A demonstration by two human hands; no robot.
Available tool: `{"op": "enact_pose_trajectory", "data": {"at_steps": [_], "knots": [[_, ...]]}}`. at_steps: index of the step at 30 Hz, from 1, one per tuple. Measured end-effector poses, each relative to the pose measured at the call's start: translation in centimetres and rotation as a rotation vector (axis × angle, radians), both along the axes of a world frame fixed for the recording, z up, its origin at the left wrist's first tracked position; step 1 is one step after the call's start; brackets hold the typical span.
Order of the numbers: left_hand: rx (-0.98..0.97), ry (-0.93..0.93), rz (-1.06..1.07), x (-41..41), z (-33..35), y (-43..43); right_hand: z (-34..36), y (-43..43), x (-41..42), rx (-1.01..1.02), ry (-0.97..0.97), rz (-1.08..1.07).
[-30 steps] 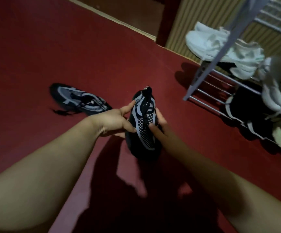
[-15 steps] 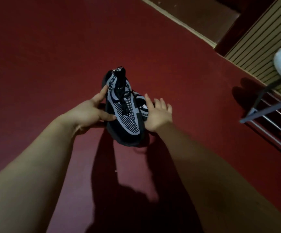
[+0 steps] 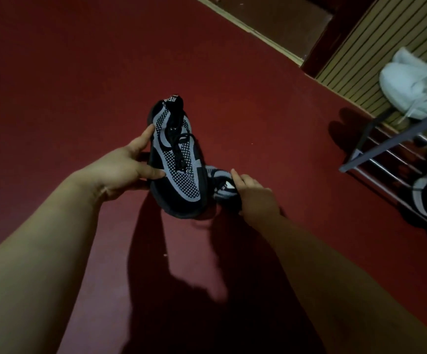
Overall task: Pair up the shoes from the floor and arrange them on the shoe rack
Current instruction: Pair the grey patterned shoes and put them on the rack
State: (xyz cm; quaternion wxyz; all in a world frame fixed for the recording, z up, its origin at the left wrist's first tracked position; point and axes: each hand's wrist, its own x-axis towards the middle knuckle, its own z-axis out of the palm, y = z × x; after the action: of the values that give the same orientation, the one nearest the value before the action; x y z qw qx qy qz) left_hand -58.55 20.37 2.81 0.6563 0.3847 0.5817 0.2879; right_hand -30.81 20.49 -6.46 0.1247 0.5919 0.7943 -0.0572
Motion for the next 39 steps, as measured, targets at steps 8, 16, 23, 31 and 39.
{"op": "enact_pose_trajectory", "data": {"at_steps": [8, 16, 23, 31, 39], "knots": [[-0.034, 0.049, -0.327, 5.3, -1.4, -0.7, 0.8, -5.9, 17.9, 0.054, -0.114, 0.602], [-0.115, 0.086, -0.549, 14.1, -4.8, -2.2, -1.4, -14.4, 14.7, 0.350, 0.447, -0.776], [-0.097, 0.176, -0.631, 16.8, -6.4, -3.1, -1.7, -20.9, 6.7, -0.062, 0.682, -1.019], [0.075, 0.260, -0.518, 16.1, -6.5, -4.5, -2.0, -20.9, 5.9, -0.054, 0.700, -0.933], [0.086, 0.401, -0.731, 16.6, -7.4, -7.0, -2.3, -18.6, 8.3, 0.060, 0.786, -0.880]]}}
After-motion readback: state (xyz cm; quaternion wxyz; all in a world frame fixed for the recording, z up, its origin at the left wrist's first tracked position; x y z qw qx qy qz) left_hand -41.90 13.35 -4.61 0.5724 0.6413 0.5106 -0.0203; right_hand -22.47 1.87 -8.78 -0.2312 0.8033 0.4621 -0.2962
